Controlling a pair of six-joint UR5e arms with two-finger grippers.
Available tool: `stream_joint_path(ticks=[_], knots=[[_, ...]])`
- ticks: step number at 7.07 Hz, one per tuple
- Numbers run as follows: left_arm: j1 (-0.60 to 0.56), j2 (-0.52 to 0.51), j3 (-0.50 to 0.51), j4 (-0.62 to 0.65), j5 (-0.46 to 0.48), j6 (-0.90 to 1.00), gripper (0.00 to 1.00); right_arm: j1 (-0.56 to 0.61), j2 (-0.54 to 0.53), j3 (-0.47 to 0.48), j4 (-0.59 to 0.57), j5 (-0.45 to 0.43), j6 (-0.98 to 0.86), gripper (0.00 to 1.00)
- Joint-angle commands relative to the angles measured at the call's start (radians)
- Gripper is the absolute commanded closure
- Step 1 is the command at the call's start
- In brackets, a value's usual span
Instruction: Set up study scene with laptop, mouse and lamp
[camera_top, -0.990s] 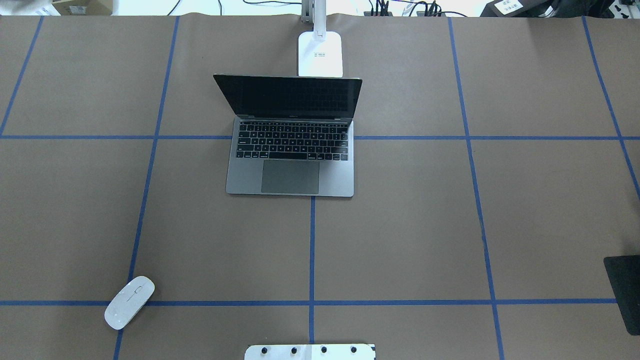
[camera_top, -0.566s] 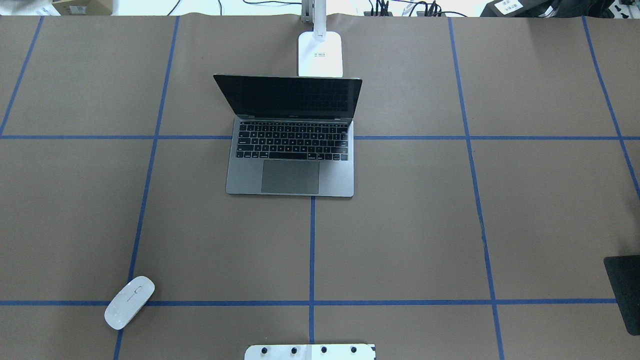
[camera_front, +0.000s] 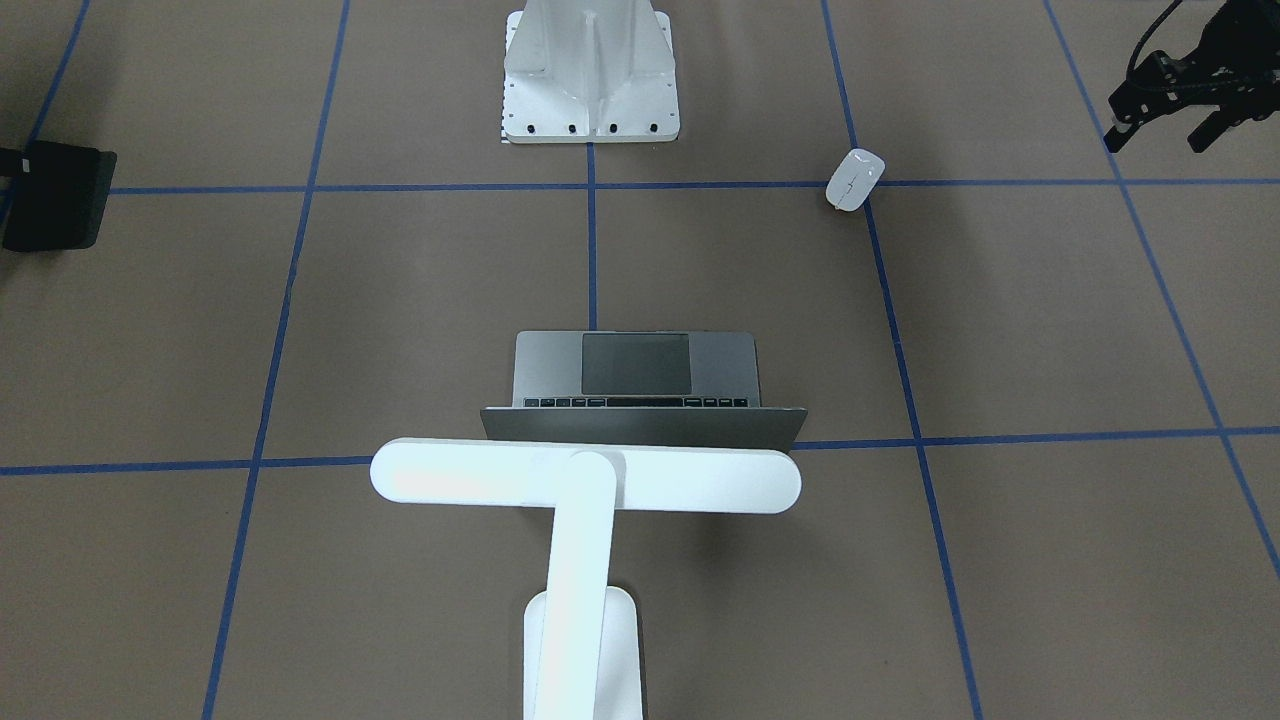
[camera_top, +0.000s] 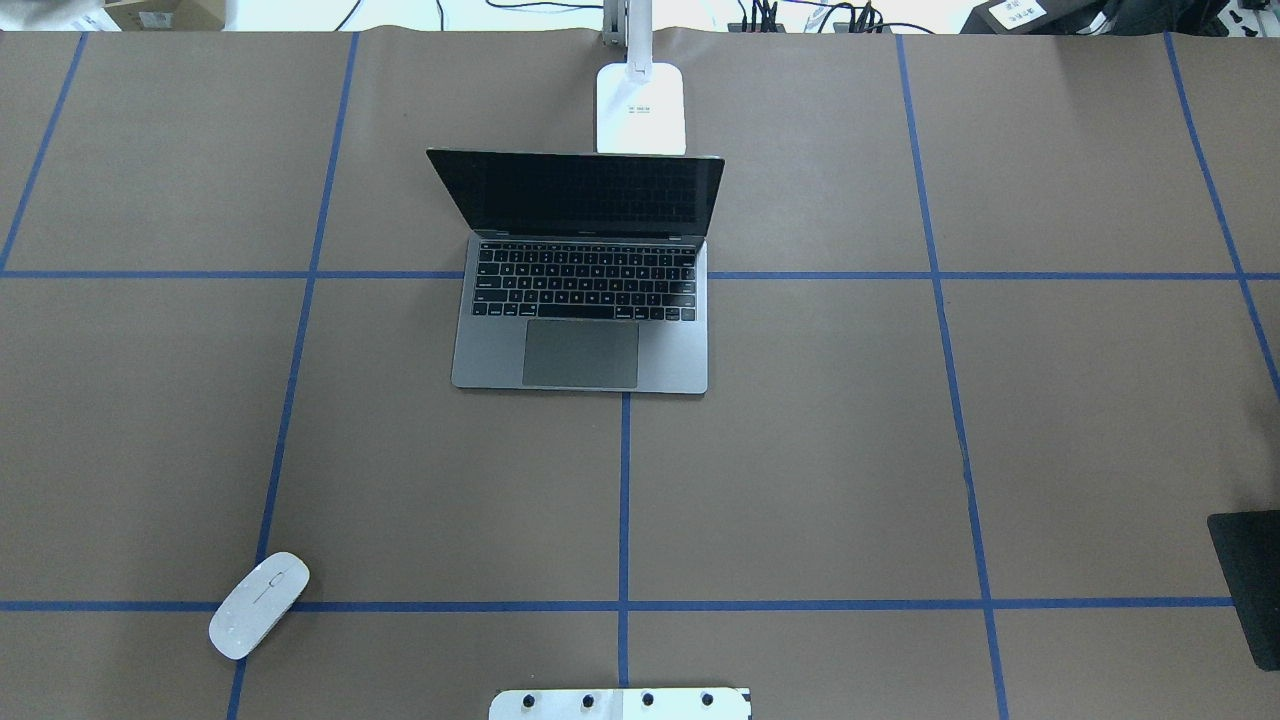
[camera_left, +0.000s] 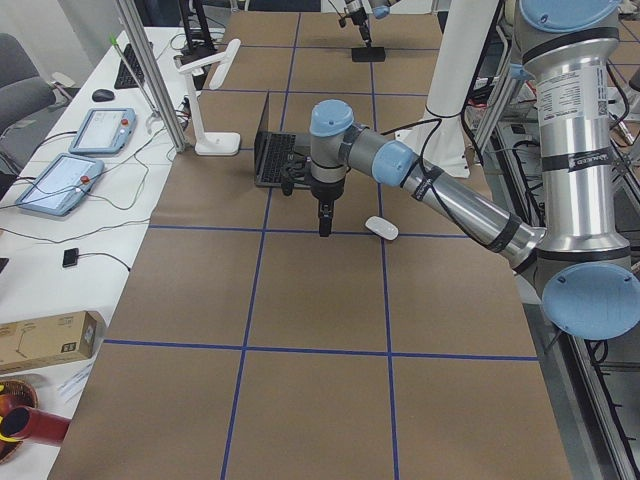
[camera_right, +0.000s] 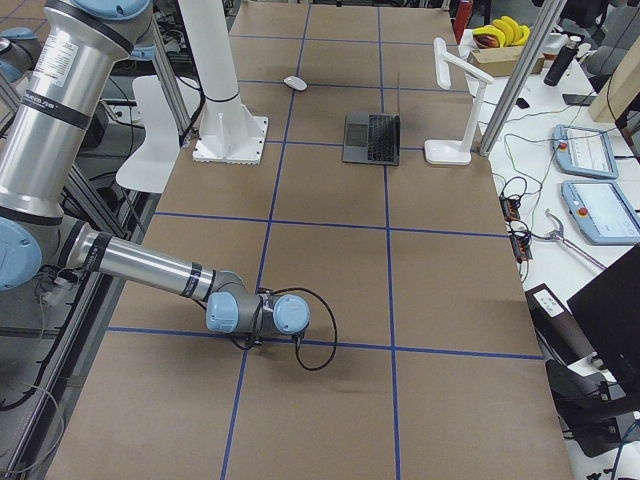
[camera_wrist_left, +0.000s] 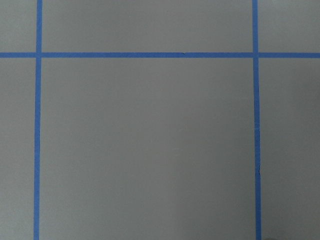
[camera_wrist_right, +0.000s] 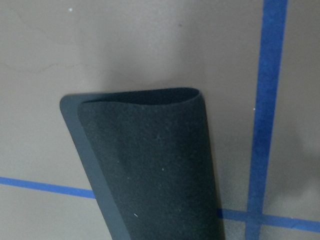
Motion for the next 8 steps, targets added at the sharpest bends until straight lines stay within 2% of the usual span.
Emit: stream_joint_path(ticks=[1,4,5,7,8], knots=[[-0.006,0.0,0.004,0.002,0.0,0.02,0.01,-0.026,0.007,-0.011,0.0,0.001,0.001,0.0],[-0.027,0.02,0.012,0.0,0.0,0.07,0.01,-0.046,0.011,-0.011,0.002,0.001,0.001,0.03],[-0.027,0.02,0.012,-0.002,0.0,0.07,0.01,-0.048,0.011,-0.013,0.0,-0.001,0.002,0.12],[-0.027,0.02,0.012,-0.002,0.0,0.07,0.01,-0.049,0.014,-0.019,0.002,0.001,0.002,0.44],[-0.027,0.02,0.012,-0.003,0.0,0.07,0.01,-0.049,0.014,-0.022,0.002,0.001,0.002,0.54]])
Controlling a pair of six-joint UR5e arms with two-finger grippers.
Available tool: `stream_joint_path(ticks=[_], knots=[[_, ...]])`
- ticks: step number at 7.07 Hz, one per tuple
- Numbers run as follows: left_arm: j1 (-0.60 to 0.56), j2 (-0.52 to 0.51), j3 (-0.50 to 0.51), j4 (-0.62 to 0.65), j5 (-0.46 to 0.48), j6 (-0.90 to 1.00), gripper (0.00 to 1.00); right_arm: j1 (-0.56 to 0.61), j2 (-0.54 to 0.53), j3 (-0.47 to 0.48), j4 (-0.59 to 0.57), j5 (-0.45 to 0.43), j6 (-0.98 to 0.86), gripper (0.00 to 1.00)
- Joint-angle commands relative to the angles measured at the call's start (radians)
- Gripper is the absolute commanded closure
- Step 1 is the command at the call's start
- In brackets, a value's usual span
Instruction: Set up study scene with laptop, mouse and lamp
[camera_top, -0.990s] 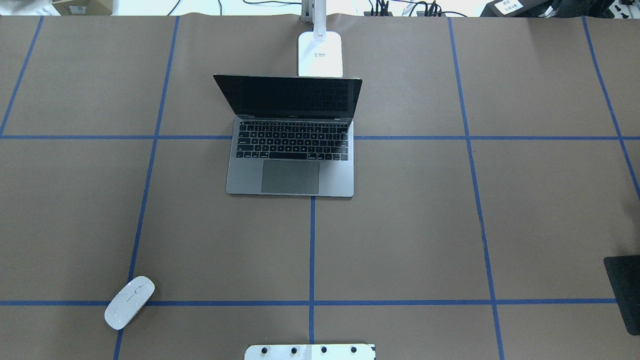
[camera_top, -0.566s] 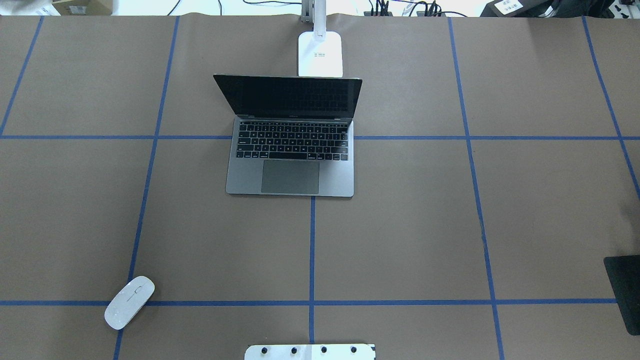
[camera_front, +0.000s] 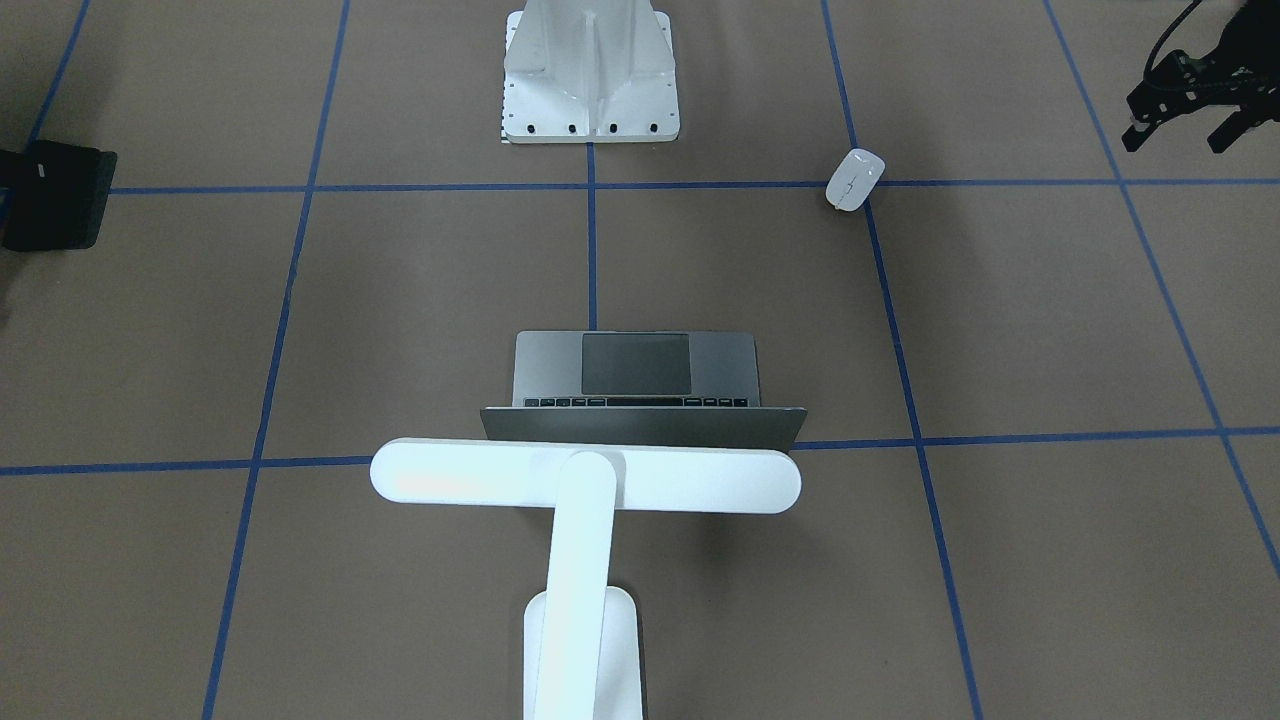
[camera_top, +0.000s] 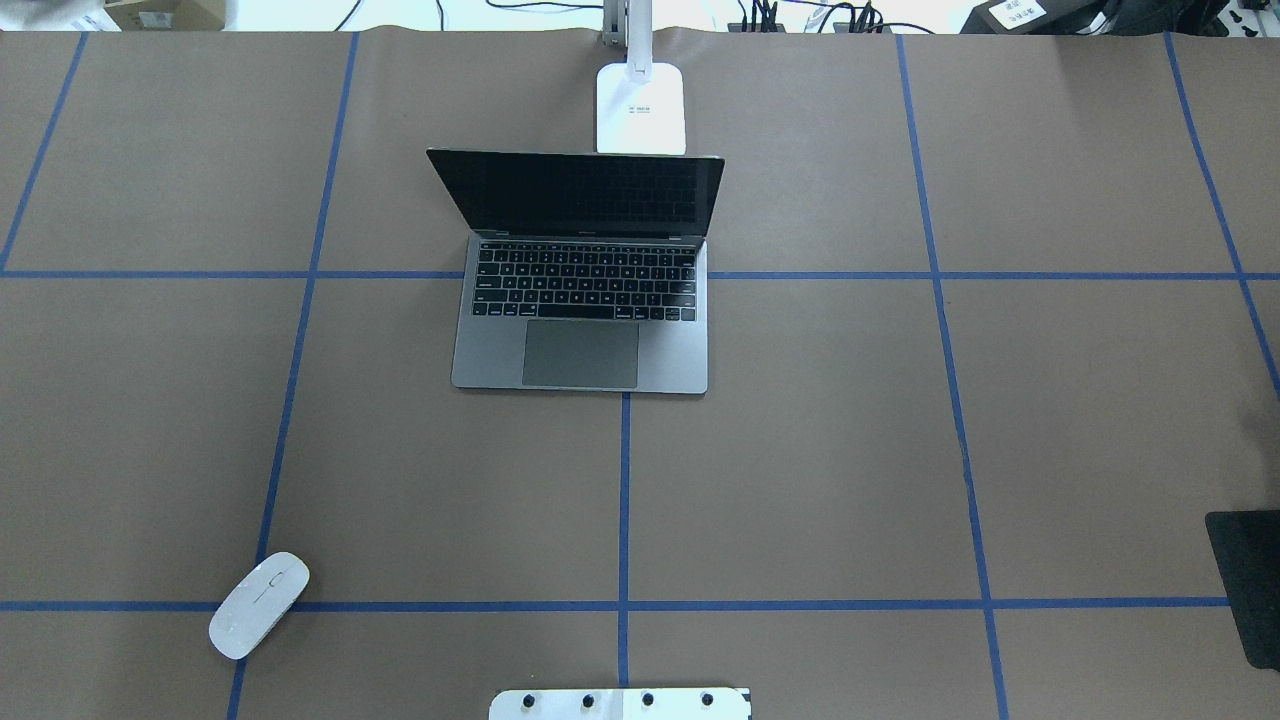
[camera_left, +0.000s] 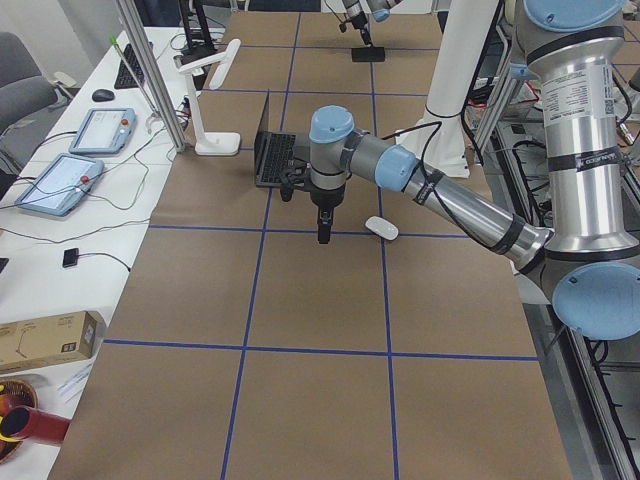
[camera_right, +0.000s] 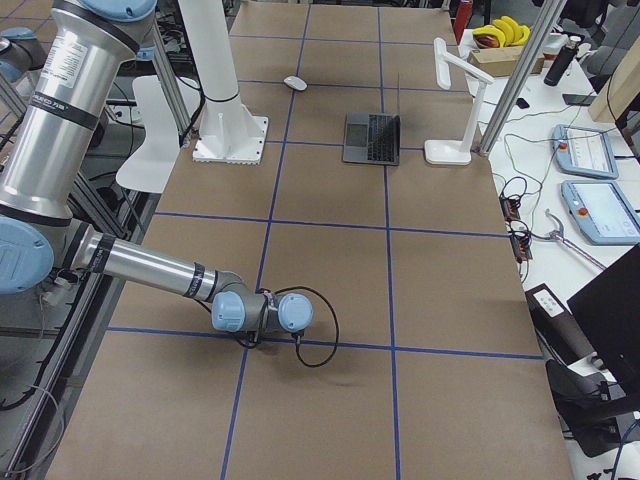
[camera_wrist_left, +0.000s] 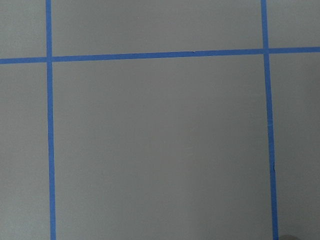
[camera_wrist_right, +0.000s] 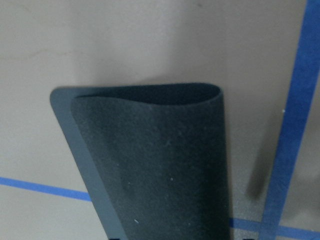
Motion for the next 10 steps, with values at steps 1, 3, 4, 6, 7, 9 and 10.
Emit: stream_joint_path(ticks=[1,3,4,6,7,9,10], knots=[[0.0,0.0,0.0,-0.001,0.0,0.002,0.01,-0.001,0.001,-0.006,0.0,0.0,0.0,0.68],[0.0,0.0,0.002,-0.003,0.0,0.002,0.01,-0.001,0.002,-0.006,0.002,0.0,0.0,0.97],[0.0,0.0,0.002,-0.003,0.0,0.002,0.01,-0.001,0.005,-0.006,0.012,0.0,0.002,1.0],[-0.018,0.0,0.002,0.003,-0.002,0.002,0.01,0.002,0.016,0.045,0.017,0.005,0.049,1.0],[-0.038,0.002,0.002,0.008,-0.041,0.023,0.01,0.006,0.015,0.11,0.017,0.005,0.09,1.0],[-0.061,-0.004,0.028,0.01,-0.078,0.052,0.01,0.006,0.019,0.211,0.015,0.004,0.176,1.0],[-0.061,-0.011,0.029,0.019,-0.078,0.052,0.01,0.006,0.036,0.258,0.011,0.004,0.236,1.0]])
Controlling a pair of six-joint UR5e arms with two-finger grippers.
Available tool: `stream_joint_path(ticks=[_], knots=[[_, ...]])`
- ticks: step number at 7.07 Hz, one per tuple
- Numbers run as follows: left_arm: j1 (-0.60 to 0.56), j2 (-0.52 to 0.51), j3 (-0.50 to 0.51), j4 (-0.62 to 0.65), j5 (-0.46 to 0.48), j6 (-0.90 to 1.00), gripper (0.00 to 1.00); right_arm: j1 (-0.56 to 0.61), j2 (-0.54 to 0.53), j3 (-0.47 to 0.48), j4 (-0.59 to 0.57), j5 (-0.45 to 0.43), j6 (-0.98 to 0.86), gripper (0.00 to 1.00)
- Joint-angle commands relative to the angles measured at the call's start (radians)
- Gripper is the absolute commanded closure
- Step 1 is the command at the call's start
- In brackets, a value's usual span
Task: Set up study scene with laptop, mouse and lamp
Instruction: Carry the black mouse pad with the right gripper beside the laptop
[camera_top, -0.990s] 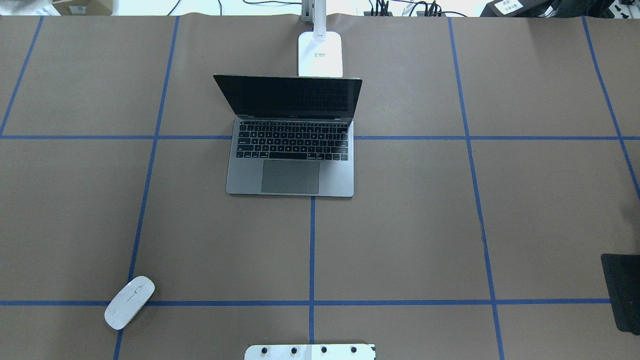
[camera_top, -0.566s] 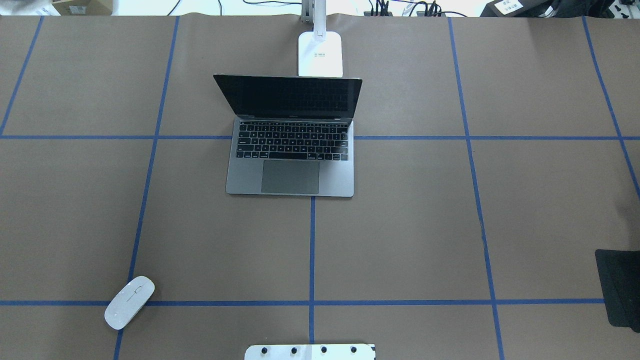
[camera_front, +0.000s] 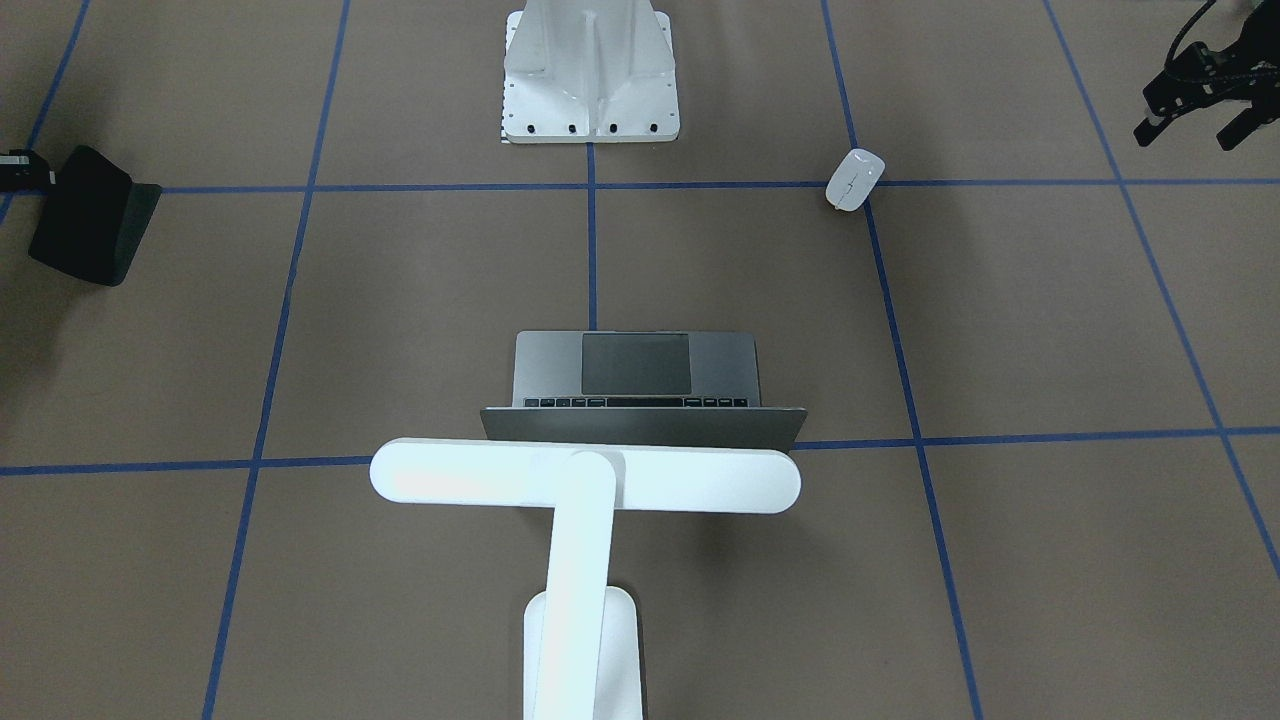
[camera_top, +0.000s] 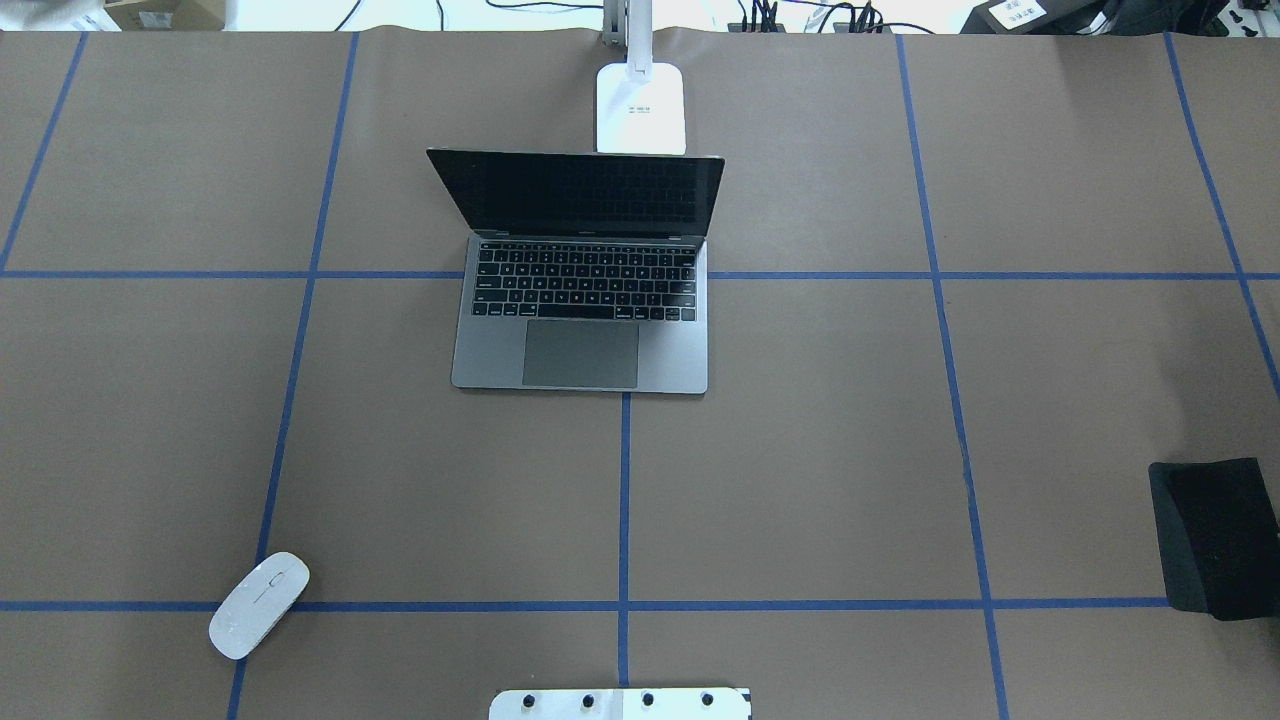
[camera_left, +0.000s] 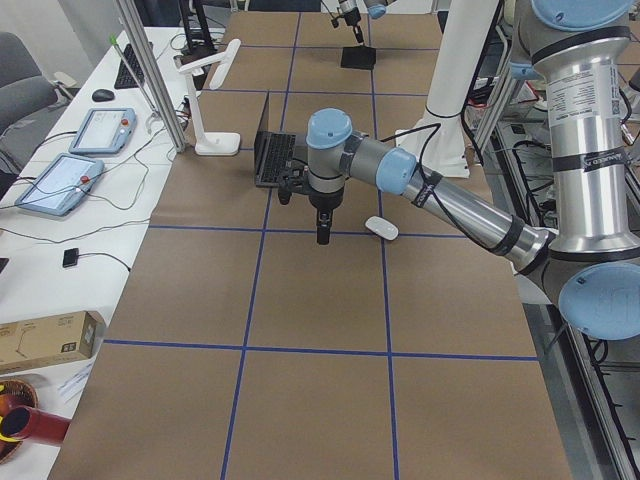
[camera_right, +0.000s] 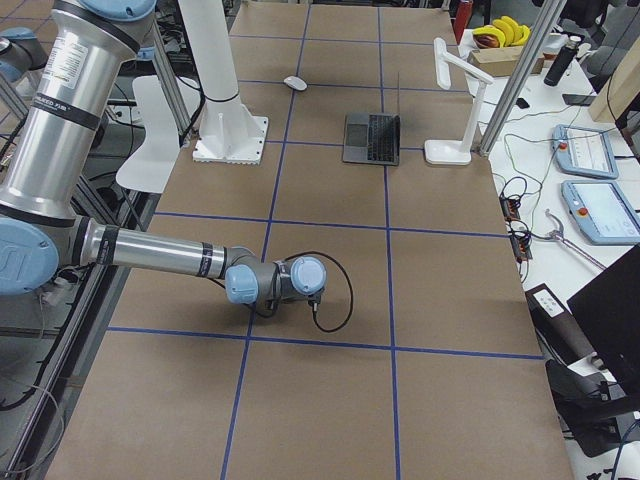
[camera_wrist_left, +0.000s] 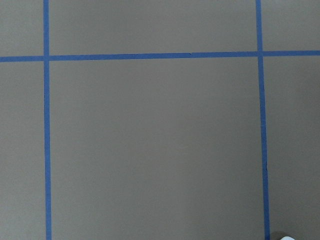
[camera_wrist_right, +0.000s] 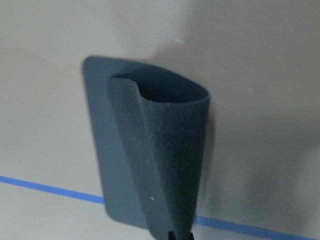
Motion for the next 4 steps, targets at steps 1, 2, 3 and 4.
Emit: stream_joint_path(ticks=[1,2,3,4], knots=[[-0.006,-0.013,0.007,0.021,-0.006,0.005,0.01,0.0,0.042,0.11,-0.004,-0.001,0.16,1.0],[-0.007,-0.014,0.012,0.021,-0.006,0.005,0.01,0.0,0.083,0.145,-0.004,-0.004,0.25,1.0],[-0.007,-0.014,0.018,0.021,-0.006,0.005,0.01,-0.001,0.102,0.168,-0.004,-0.008,0.3,1.0],[-0.007,-0.016,0.034,0.021,-0.005,0.007,0.01,0.005,0.128,0.175,-0.007,-0.014,0.319,1.0]])
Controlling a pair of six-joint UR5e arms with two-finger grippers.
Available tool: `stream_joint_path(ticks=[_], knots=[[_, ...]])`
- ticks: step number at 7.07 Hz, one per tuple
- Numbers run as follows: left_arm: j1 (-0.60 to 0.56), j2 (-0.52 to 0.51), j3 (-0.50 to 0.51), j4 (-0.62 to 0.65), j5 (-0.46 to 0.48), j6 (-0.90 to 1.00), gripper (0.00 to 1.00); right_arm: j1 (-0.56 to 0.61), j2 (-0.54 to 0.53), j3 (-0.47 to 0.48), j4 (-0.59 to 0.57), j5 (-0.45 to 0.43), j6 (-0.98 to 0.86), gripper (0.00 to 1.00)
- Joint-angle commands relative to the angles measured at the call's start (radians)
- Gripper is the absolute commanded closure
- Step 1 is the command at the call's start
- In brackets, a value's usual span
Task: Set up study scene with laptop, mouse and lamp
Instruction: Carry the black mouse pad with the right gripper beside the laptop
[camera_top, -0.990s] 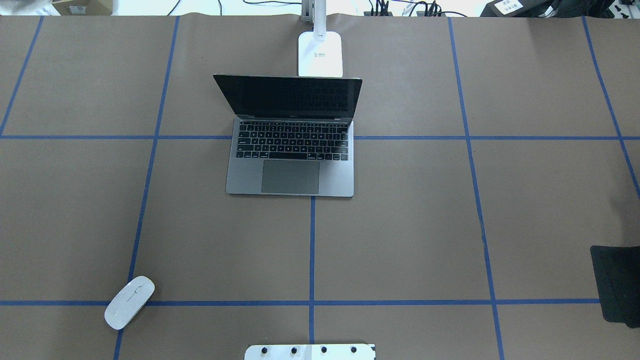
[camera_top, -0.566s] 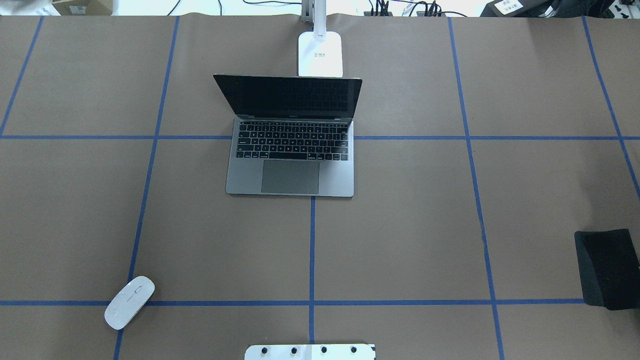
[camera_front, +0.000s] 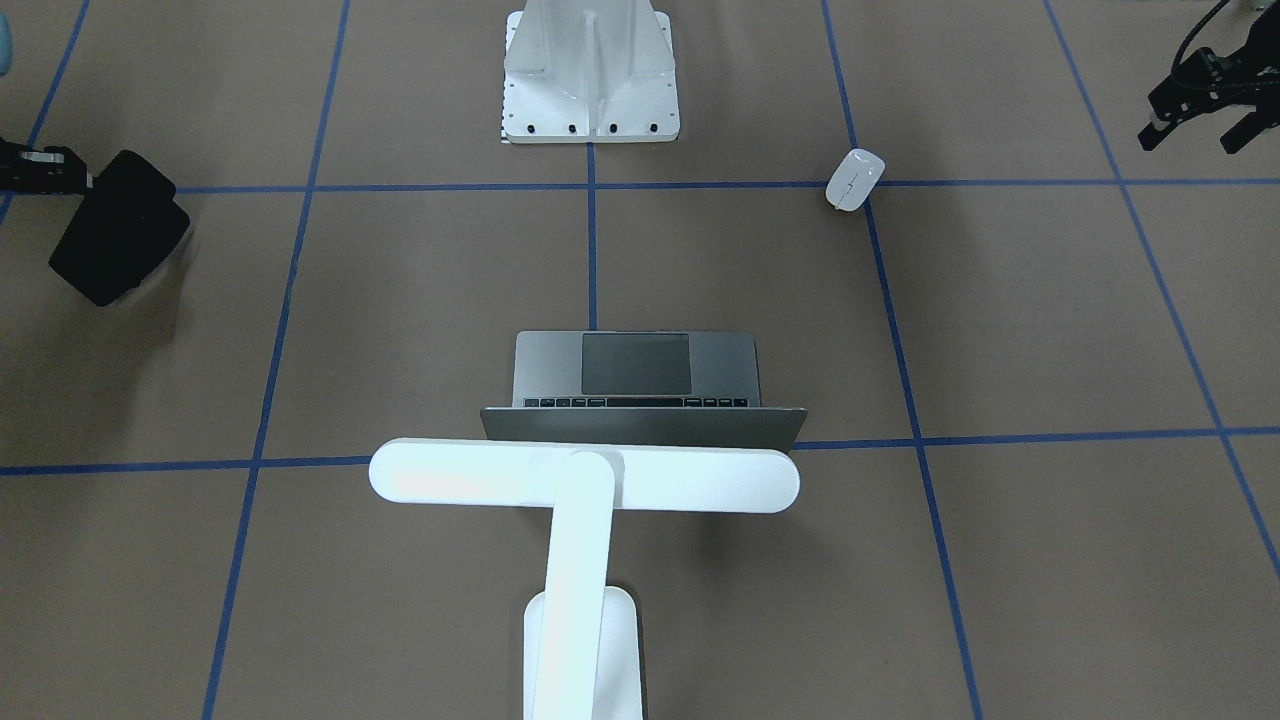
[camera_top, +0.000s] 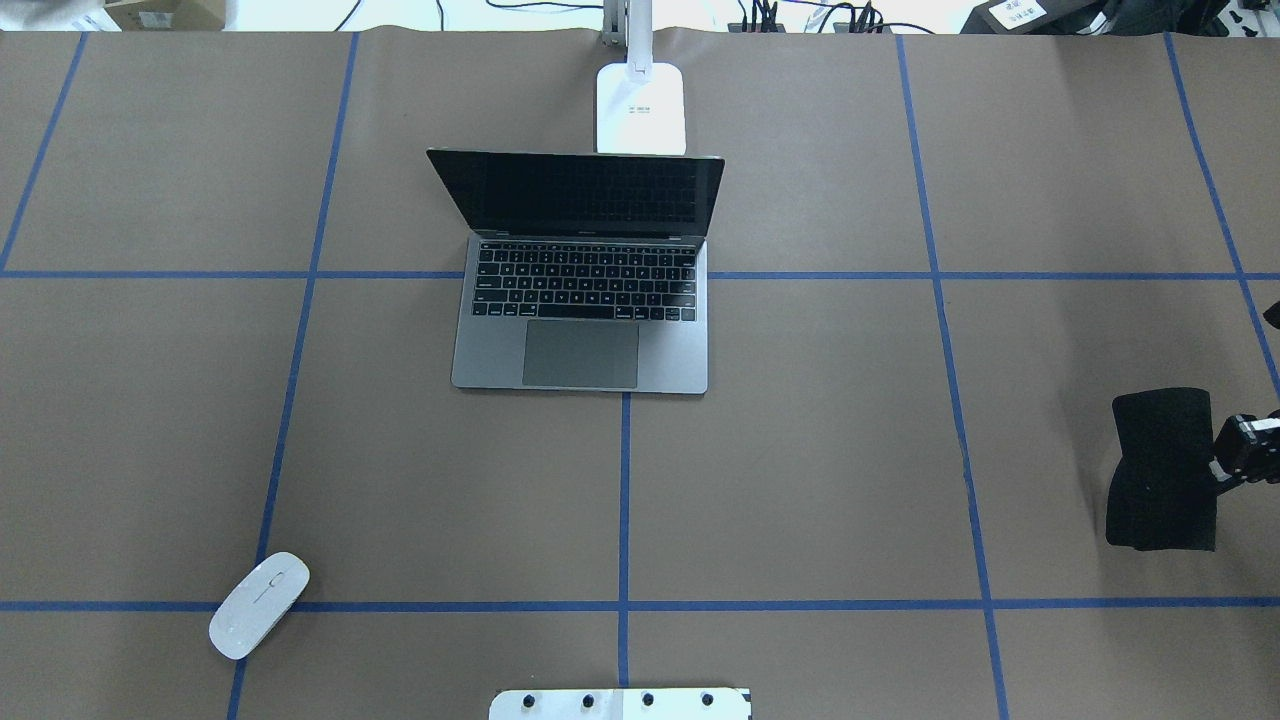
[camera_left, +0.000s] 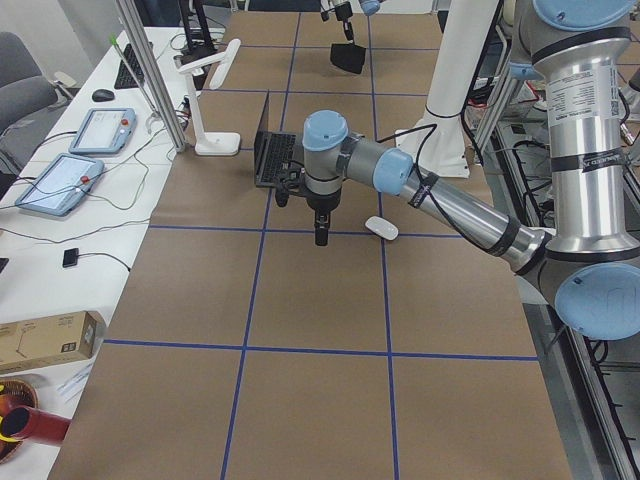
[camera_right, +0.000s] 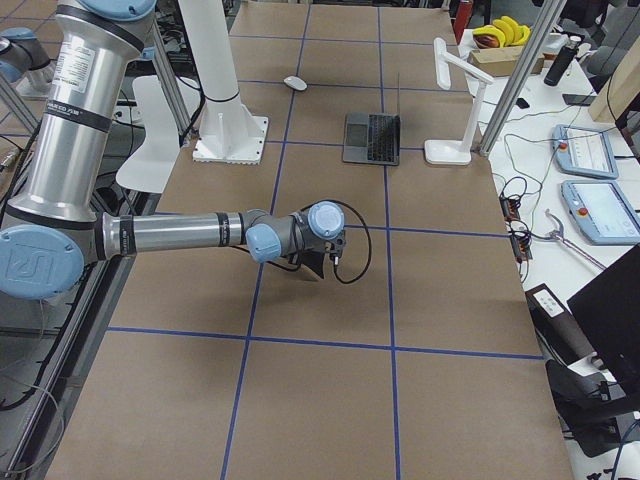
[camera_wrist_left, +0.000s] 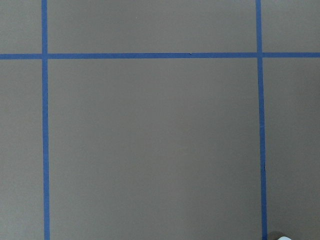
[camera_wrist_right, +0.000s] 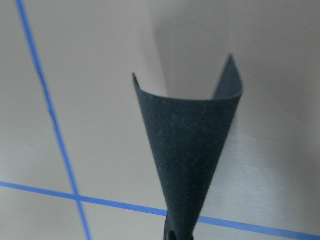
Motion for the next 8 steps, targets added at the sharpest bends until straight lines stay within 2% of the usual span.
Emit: stream_joint_path(ticks=[1,4,6,7,8], knots=[[-0.014,-0.002,0.038,0.001,0.001,0.039,0.01,0.008,0.052,0.02,-0.002,-0.028,0.051,1.0],[-0.072,0.001,0.08,0.001,0.007,0.151,0.01,-0.049,0.153,0.059,-0.007,-0.14,0.189,1.0],[-0.121,0.0,0.141,0.001,0.009,0.245,0.01,-0.085,0.259,0.063,-0.013,-0.169,0.293,1.0],[-0.131,-0.002,0.16,-0.001,0.01,0.262,0.01,-0.111,0.334,0.065,-0.077,-0.19,0.3,1.0],[-0.141,-0.002,0.164,-0.001,0.009,0.276,0.01,-0.16,0.407,0.091,-0.201,-0.239,0.303,1.0]])
